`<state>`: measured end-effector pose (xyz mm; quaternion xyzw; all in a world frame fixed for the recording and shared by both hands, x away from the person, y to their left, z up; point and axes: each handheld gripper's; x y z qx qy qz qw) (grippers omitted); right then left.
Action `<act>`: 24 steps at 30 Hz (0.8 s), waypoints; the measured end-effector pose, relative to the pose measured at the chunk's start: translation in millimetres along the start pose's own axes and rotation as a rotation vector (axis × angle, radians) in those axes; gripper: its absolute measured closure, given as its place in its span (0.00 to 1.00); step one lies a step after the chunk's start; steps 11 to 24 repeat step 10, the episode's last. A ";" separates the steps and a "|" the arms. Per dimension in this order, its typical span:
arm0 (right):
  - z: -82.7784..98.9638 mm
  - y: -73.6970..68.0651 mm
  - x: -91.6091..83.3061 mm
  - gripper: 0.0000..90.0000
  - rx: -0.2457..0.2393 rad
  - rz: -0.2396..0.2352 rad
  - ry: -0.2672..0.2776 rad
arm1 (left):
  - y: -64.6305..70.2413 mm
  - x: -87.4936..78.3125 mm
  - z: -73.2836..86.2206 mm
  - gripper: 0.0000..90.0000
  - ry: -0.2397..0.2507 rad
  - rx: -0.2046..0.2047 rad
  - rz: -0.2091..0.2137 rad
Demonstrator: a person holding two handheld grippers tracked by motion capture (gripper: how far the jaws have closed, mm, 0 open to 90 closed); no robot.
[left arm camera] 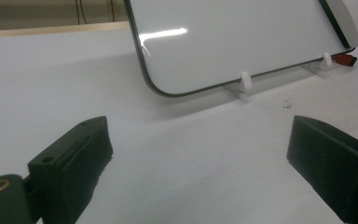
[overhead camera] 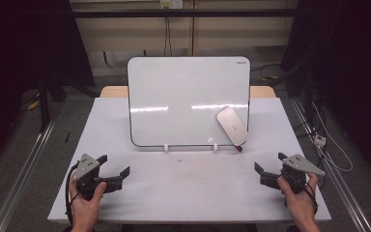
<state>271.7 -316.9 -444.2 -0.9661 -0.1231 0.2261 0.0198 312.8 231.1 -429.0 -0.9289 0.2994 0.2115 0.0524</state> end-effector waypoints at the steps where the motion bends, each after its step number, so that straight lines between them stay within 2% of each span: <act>1: 0.4 0.7 -0.8 0.08 0.004 0.001 0.004 | 0.0 0.2 0.0 0.07 0.002 -0.001 0.001; 7: 4.8 3.6 0.8 0.07 -0.017 0.004 -0.013 | 0.9 -3.8 -0.1 0.07 0.007 -0.004 -0.001; 10: 4.9 1.8 2.4 0.07 -0.019 -0.009 -0.015 | -0.9 -5.1 -0.4 0.07 0.014 -0.012 -0.011; 24: 4.9 1.8 2.4 0.07 -0.019 -0.009 -0.015 | -0.9 -5.1 -0.4 0.07 0.014 -0.012 -0.011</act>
Point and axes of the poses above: each handheld gripper's, and its own axes: x roughly forward along the jaws, z roughly out of its underside, y roughly to its right, and after that the axes turned 5 degrees about x, right-handed
